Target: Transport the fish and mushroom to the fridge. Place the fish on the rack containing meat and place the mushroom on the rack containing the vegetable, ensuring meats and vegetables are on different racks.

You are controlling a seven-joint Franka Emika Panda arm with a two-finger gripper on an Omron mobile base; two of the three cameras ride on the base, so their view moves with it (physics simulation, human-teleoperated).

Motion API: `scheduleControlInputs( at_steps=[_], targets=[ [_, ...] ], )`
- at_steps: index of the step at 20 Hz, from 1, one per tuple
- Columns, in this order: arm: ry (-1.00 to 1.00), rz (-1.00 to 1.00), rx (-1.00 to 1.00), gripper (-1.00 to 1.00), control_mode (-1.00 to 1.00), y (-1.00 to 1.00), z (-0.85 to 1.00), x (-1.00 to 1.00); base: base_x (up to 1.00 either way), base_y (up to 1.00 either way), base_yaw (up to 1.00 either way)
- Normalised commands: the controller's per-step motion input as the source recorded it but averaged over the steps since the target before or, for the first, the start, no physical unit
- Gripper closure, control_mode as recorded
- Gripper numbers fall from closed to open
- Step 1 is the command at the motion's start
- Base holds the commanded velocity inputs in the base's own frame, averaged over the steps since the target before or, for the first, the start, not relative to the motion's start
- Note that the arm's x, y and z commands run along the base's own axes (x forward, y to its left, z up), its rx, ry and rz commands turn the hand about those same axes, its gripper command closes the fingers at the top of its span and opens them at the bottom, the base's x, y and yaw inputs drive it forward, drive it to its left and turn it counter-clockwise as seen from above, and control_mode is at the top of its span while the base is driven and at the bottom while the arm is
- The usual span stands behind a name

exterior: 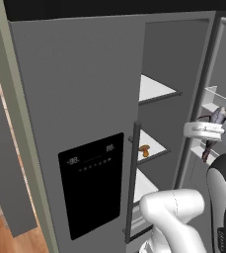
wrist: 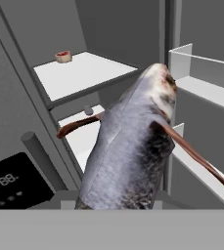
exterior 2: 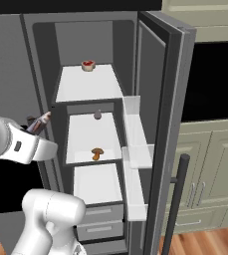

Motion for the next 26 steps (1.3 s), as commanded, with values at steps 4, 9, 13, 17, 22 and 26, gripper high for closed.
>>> scheduleControlInputs(
  at_steps=[4,9,13,17,22,26],
  targets=[
    [0.00,0.00,0.00,1.00,1.00,0.00,0.00,0.00,1.00,0.05,-0.13],
    [0.00,-0.04,-0.01,1.00,-1.00,0.00,0.21,0.64,0.20,0.00,-0.02],
    [-0.06,0.00,-0.05,1.00,-1.00,0.00,0.40,0.35,0.00,0.00,0.00],
    [-0.10,0.01,-0.02,1.00,-1.00,-0.09,0.42,0.26,0.00,0.00,0.00],
    [-0.02,0.07,0.00,1.00,-1.00,-0.10,0.14,0.52,0.00,0.00,0.00],
    [0.00,0.10,-0.03,1.00,-1.00,-0.09,0.00,0.57,0.00,0.00,0.00]
  ],
)
